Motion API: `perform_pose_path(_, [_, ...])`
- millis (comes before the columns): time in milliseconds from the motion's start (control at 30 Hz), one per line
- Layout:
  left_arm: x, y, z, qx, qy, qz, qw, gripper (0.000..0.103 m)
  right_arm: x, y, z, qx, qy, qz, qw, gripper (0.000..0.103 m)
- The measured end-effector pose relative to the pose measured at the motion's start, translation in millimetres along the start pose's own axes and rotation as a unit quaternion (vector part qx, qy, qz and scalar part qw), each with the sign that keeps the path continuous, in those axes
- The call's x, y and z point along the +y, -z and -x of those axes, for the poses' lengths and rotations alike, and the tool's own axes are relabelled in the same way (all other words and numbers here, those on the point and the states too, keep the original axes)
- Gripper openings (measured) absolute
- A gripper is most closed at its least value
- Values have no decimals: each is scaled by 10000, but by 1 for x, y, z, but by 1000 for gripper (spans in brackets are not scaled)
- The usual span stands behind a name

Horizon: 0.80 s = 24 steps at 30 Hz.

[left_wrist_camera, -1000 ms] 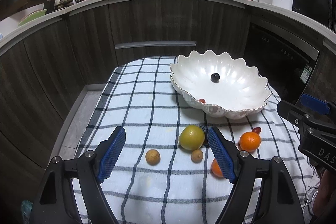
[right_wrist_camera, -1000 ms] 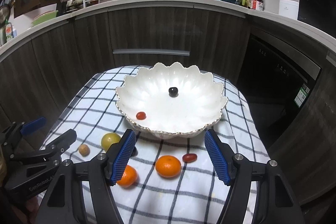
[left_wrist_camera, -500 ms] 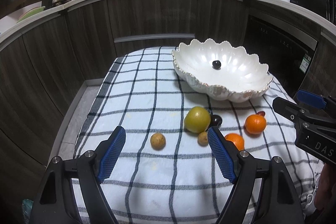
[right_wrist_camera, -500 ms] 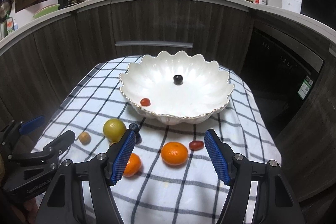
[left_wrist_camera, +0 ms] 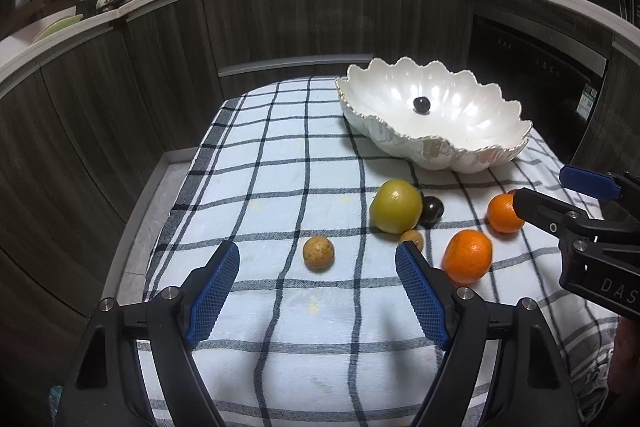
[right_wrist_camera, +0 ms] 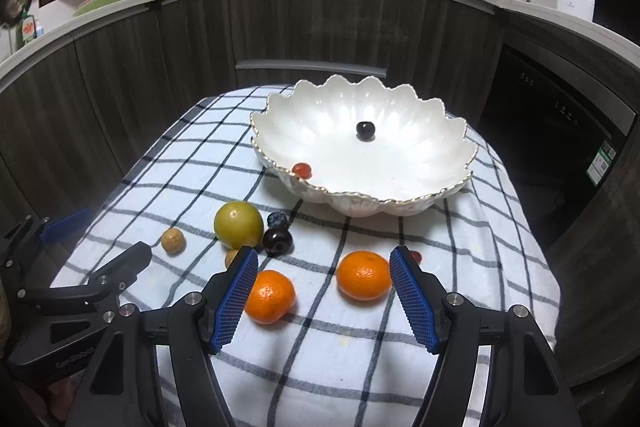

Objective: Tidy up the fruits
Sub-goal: 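Lower the right tool onto a mandarin orange and close its fingers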

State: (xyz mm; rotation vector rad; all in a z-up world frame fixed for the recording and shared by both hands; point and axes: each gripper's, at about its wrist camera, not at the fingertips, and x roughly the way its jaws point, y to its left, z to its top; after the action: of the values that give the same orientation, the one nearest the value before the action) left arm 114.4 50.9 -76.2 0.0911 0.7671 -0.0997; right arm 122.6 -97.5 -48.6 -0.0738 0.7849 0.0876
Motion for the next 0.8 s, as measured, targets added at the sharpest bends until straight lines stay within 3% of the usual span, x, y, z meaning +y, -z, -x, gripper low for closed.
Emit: perform_pose_path(800, [10,8,-30,8,-90,-299,9995,79,32,14,-32,318,-205,355,9987,69])
